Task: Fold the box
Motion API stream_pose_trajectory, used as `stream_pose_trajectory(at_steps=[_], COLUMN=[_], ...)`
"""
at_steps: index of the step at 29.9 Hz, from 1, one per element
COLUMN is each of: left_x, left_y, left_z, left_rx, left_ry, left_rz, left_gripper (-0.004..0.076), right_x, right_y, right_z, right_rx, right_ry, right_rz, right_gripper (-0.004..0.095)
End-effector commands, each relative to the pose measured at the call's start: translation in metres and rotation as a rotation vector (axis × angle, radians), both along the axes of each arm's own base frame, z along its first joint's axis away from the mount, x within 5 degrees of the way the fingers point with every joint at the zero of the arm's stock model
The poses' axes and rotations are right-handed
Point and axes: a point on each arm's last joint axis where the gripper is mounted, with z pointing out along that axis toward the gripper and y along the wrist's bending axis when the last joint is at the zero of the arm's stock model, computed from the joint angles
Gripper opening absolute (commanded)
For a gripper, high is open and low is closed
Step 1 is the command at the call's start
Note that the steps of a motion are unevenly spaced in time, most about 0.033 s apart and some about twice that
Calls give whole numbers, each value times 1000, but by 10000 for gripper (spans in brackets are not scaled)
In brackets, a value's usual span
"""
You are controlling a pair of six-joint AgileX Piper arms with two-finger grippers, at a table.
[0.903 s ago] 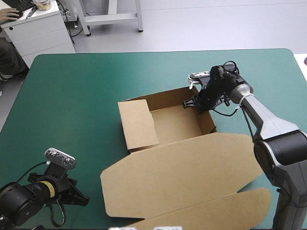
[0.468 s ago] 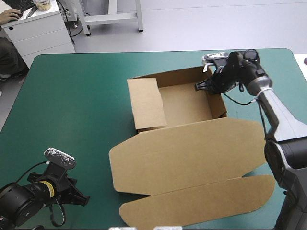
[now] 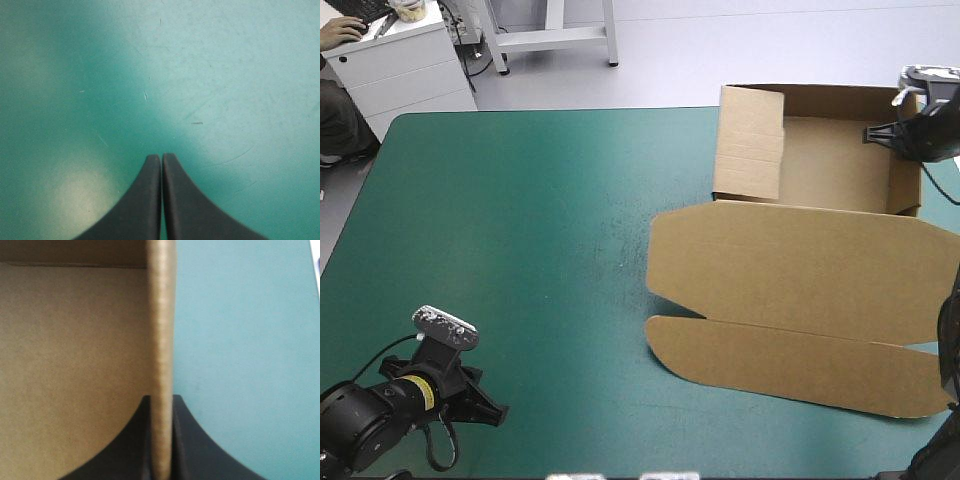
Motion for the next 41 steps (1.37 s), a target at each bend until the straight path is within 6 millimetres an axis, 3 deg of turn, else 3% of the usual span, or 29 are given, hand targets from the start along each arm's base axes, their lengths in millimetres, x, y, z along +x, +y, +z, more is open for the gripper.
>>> stream_pose_trajectory(at_steps=[1,6,11,17,23,26,31,34,35,41], left_x=[4,4,4,4,5,6,6,6,6,8], left_y=[-3,-3,-2,-2,-1,-1,0,-1,-1,-2], left_z=[10,10,10,10,10,11,11,11,11,13], left_rx=[-37,-40,-33,-28,-13,-7,-5,-11,-13,-22], left_ry=[-74,-71,-75,-76,-87,-91,-92,-99,-101,-125], left_rz=[-12,-6,-6,-7,-8,-8,-8,-7,-8,-12], left_gripper=[-10,-10,-10,-10,-10,-10,-10,-10,-10,-10], right_x=[-19,-23,-13,-4,-5,-11,-26,-38,-42,-62], right_y=[-31,-64,-73,-79,-78,-76,-70,-64,-62,-40], right_z=[31,16,-6,-24,-22,-14,9,27,32,64], right_rx=[-17,41,56,58,57,45,26,8,7,78], right_ry=[-130,-98,-36,-1,1,4,-17,-52,-67,-167], right_rz=[-92,-183,-184,-194,-195,-194,-186,-162,-156,-98], right_gripper=[-20,-18,23,283,608,681,666,598,559,98])
